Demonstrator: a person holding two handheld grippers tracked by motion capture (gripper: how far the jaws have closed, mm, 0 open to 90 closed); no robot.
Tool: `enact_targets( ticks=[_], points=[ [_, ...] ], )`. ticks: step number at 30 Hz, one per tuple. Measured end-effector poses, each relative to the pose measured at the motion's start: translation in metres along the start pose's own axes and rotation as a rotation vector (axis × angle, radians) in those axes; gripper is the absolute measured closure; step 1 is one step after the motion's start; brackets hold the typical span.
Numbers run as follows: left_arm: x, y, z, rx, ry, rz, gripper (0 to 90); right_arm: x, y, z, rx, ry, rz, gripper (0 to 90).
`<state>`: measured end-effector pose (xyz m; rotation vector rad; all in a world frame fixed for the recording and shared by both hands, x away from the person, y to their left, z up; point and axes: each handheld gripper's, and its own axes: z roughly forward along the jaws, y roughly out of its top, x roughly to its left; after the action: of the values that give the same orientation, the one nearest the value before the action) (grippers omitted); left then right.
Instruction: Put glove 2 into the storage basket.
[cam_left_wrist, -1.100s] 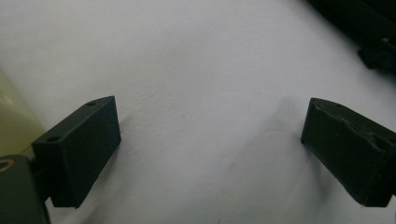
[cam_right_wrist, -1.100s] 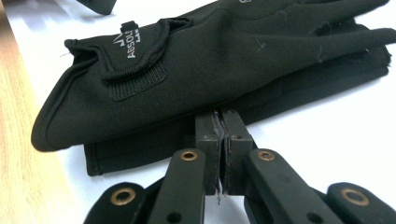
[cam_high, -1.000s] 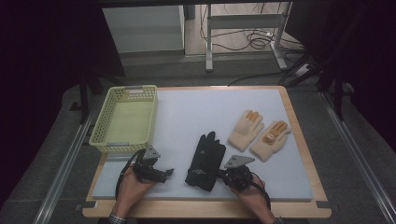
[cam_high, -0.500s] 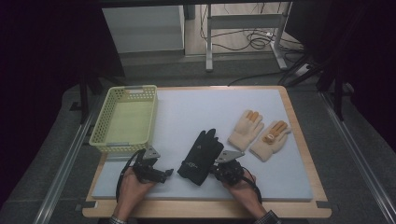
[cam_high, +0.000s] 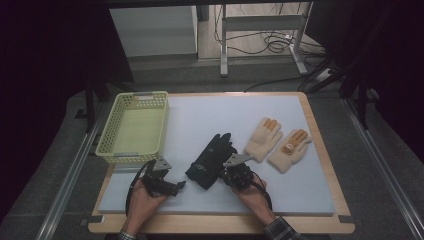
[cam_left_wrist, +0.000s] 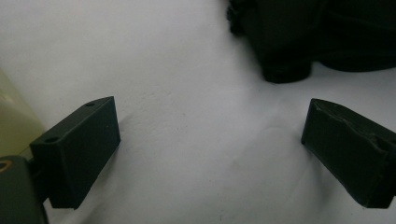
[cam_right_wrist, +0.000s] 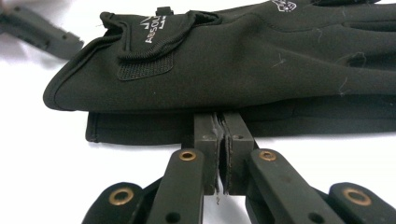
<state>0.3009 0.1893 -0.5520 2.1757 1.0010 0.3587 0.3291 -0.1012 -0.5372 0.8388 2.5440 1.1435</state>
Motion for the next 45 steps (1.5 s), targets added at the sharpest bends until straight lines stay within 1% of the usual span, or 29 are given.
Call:
enact_targets(
  ticks=[1, 6, 7, 9, 10, 13, 14, 16, 17, 19, 20, 21, 22, 23, 24, 26, 28, 30, 33, 35, 36, 37, 38, 39, 40, 41, 45],
  points=[
    [0.000, 0.000, 0.000, 0.000, 0.000, 0.000, 4.3, -0.001, 0.003, 0.004, -0.001, -0.005, 0.002, 85.3],
    [0.000, 0.000, 0.000, 0.000, 0.000, 0.000, 4.3, -0.001, 0.005, 0.006, -0.001, -0.012, -0.004, 84.8],
    [0.000, 0.000, 0.000, 0.000, 0.000, 0.000, 4.3, -0.001, 0.004, 0.005, -0.001, -0.009, -0.008, 81.4],
    [0.000, 0.000, 0.000, -0.001, -0.001, -0.001, 4.3, -0.001, 0.003, 0.002, 0.002, -0.007, -0.005, 78.0],
    [0.000, 0.000, 0.000, -0.001, -0.001, -0.001, 4.3, -0.001, 0.003, 0.002, 0.002, -0.007, -0.005, 78.0],
    [0.000, 0.000, 0.000, -0.001, -0.001, -0.001, 4.3, -0.006, 0.000, -0.007, -0.012, -0.014, 0.008, 74.3],
    [0.000, 0.000, 0.000, -0.001, -0.002, -0.001, 4.3, -0.010, -0.003, -0.014, -0.020, -0.028, 0.013, 72.1],
    [0.000, 0.000, 0.000, -0.001, -0.002, -0.001, 4.3, -0.012, -0.004, -0.016, -0.023, -0.033, 0.016, 70.7],
    [0.000, 0.000, 0.000, -0.001, -0.001, -0.002, 4.2, -0.018, -0.008, -0.025, -0.030, -0.049, 0.028, 67.2],
    [0.000, 0.000, 0.000, -0.001, -0.002, -0.002, 4.3, -0.022, -0.012, -0.031, -0.030, -0.065, 0.036, 63.9],
    [0.000, 0.000, 0.000, -0.001, -0.002, -0.002, 4.3, -0.022, -0.012, -0.031, -0.030, -0.065, 0.036, 63.9],
    [0.000, 0.000, 0.000, -0.001, -0.002, -0.002, 4.3, -0.027, -0.018, -0.038, -0.032, -0.080, 0.049, 60.3],
    [0.000, 0.000, 0.000, -0.001, -0.002, -0.002, 4.3, -0.027, -0.018, -0.038, -0.032, -0.080, 0.049, 60.3],
    [0.000, 0.000, 0.000, -0.001, -0.002, -0.002, 4.3, -0.032, -0.024, -0.044, -0.027, -0.089, 0.057, 56.1],
    [0.000, 0.000, 0.000, -0.001, -0.002, -0.002, 4.3, -0.033, -0.026, -0.046, -0.025, -0.093, 0.059, 54.9],
    [0.000, 0.000, 0.000, -0.001, -0.002, -0.002, 4.3, -0.035, -0.028, -0.049, -0.024, -0.102, 0.057, 53.2],
    [0.000, 0.000, 0.000, -0.001, -0.002, -0.003, 4.3, -0.041, -0.036, -0.057, -0.018, -0.126, 0.058, 47.5],
    [0.000, 0.000, 0.000, 0.000, -0.003, -0.003, 4.3, -0.043, -0.037, -0.059, -0.013, -0.131, 0.057, 45.7],
    [0.000, 0.000, 0.000, 0.000, -0.003, -0.003, 4.3, -0.048, -0.044, -0.065, 0.001, -0.162, 0.035, 40.5],
    [0.000, 0.000, 0.000, 0.001, -0.004, -0.004, 4.3, -0.052, -0.049, -0.069, 0.011, -0.187, 0.034, 36.1],
    [0.000, 0.000, 0.000, 0.000, -0.004, -0.004, 4.3, -0.052, -0.049, -0.069, 0.011, -0.187, 0.034, 36.1],
    [0.000, 0.000, 0.000, 0.001, -0.005, -0.004, 4.3, -0.055, -0.052, -0.068, 0.021, -0.188, 0.033, 32.9],
    [0.000, 0.000, 0.000, 0.001, -0.005, -0.003, 4.3, -0.055, -0.052, -0.068, 0.021, -0.188, 0.033, 32.9],
    [0.000, 0.000, 0.000, 0.001, -0.005, -0.002, 4.3, -0.058, -0.053, -0.068, 0.015, -0.173, 0.062, 30.0],
    [0.000, 0.000, 0.000, 0.000, -0.005, -0.001, 4.3, -0.059, -0.053, -0.068, 0.017, -0.166, 0.069, 28.5],
    [0.000, 0.000, 0.000, 0.000, -0.005, 0.000, 4.4, -0.060, -0.053, -0.068, 0.017, -0.158, 0.067, 27.1],
    [0.000, 0.000, -0.001, 0.000, -0.006, 0.000, 4.4, -0.059, -0.054, -0.067, 0.019, -0.160, 0.060, 26.4]
  ],
)
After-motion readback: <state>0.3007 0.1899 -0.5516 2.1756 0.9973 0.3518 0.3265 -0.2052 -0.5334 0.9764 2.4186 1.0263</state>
